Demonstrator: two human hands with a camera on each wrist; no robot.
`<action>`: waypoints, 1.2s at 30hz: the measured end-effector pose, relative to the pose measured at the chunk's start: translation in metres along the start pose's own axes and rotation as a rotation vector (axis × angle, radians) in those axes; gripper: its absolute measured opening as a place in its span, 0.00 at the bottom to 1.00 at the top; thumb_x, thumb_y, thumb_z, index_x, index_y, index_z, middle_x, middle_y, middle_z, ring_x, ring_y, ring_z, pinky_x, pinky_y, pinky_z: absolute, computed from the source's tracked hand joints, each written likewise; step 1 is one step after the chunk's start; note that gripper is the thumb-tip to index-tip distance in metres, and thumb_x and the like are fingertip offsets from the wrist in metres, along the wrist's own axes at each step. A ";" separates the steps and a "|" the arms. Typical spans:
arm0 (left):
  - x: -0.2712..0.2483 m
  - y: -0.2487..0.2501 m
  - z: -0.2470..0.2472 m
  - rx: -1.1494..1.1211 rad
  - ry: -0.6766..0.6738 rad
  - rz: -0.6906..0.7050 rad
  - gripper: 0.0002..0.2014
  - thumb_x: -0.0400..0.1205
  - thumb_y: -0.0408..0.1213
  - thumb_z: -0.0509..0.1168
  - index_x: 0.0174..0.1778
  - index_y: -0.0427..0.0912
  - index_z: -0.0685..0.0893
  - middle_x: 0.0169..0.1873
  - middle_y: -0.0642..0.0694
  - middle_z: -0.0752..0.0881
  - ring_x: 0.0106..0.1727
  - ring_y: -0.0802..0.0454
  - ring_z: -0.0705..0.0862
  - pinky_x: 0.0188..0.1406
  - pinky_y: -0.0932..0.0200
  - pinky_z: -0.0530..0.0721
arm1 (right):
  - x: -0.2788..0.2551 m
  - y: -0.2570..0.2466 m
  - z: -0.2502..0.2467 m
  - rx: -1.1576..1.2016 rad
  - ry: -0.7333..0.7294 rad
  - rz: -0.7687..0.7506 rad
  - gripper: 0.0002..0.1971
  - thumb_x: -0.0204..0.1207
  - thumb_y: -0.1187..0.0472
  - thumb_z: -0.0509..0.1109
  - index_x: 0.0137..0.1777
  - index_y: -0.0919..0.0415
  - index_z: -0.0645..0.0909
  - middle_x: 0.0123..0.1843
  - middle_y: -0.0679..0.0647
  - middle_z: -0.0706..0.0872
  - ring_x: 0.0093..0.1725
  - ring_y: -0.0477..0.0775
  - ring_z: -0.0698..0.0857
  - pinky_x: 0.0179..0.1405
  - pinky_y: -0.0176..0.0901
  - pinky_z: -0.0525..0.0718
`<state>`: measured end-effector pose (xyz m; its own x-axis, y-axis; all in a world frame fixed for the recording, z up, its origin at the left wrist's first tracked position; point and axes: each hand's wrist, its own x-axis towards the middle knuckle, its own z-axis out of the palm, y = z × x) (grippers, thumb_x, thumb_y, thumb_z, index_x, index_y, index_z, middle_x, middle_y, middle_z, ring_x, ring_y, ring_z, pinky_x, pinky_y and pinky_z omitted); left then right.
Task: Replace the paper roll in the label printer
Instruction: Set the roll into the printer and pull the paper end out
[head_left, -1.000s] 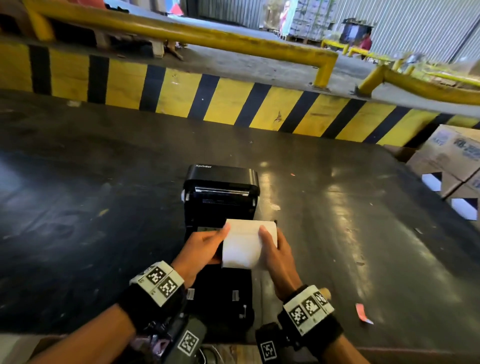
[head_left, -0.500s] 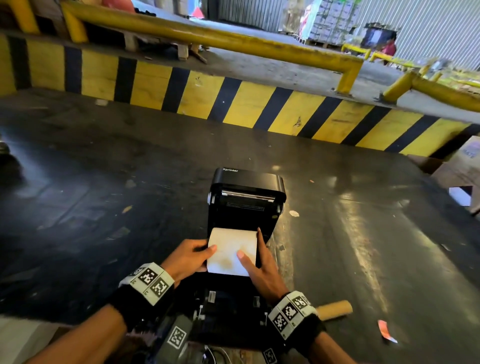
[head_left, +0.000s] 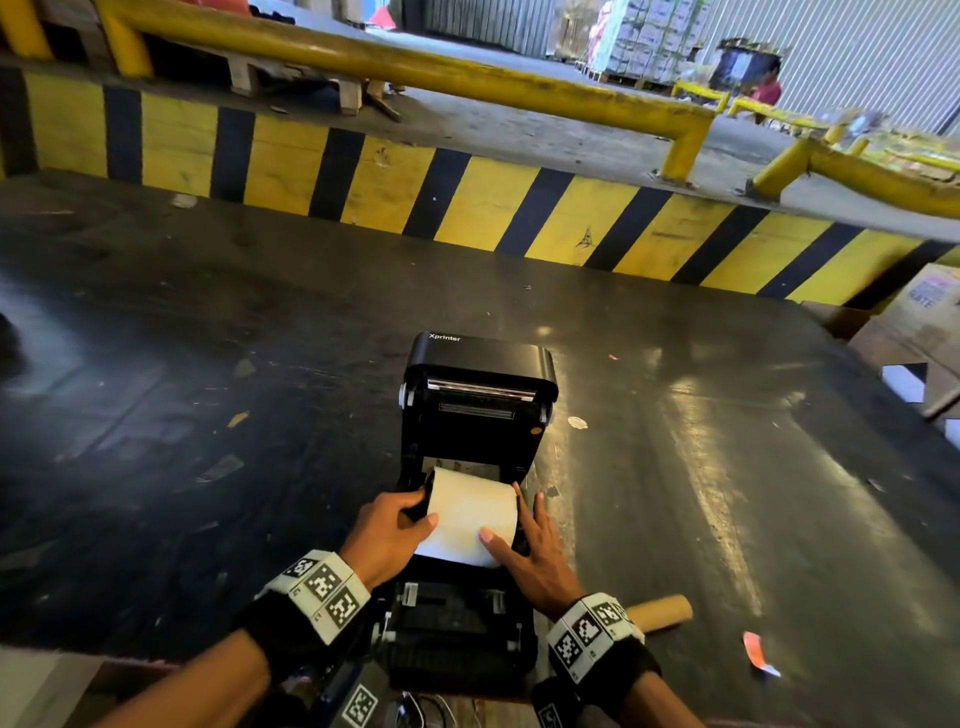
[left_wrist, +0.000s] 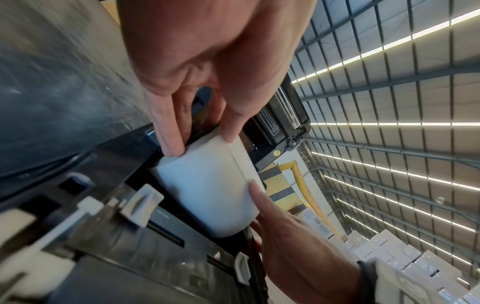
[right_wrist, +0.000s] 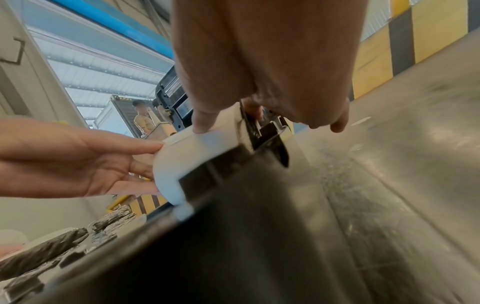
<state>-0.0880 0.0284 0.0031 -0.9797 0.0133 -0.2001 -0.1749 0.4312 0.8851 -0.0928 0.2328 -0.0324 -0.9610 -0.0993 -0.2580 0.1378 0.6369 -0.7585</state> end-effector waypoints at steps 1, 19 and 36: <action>-0.002 0.001 0.001 0.001 -0.001 0.002 0.19 0.78 0.36 0.69 0.65 0.44 0.81 0.30 0.51 0.84 0.36 0.54 0.83 0.54 0.51 0.86 | -0.001 0.001 0.000 0.004 0.001 -0.002 0.52 0.53 0.22 0.54 0.79 0.35 0.43 0.85 0.53 0.37 0.84 0.56 0.40 0.81 0.67 0.44; 0.012 -0.018 0.006 -0.096 0.059 -0.001 0.16 0.74 0.44 0.73 0.53 0.38 0.88 0.41 0.38 0.92 0.44 0.47 0.90 0.51 0.43 0.89 | 0.003 0.010 0.002 -0.009 -0.008 -0.030 0.48 0.60 0.23 0.58 0.79 0.34 0.42 0.86 0.54 0.44 0.84 0.55 0.45 0.81 0.68 0.49; 0.005 -0.024 0.005 0.104 0.056 0.056 0.30 0.68 0.43 0.78 0.65 0.38 0.79 0.34 0.42 0.91 0.41 0.47 0.88 0.51 0.44 0.87 | 0.000 0.020 -0.034 0.300 0.191 0.012 0.25 0.68 0.36 0.69 0.44 0.60 0.89 0.42 0.53 0.89 0.45 0.50 0.85 0.46 0.42 0.80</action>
<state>-0.0880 0.0229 -0.0209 -0.9921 -0.0097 -0.1251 -0.1117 0.5221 0.8456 -0.0980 0.2710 -0.0271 -0.9825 0.0696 -0.1728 0.1863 0.3810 -0.9056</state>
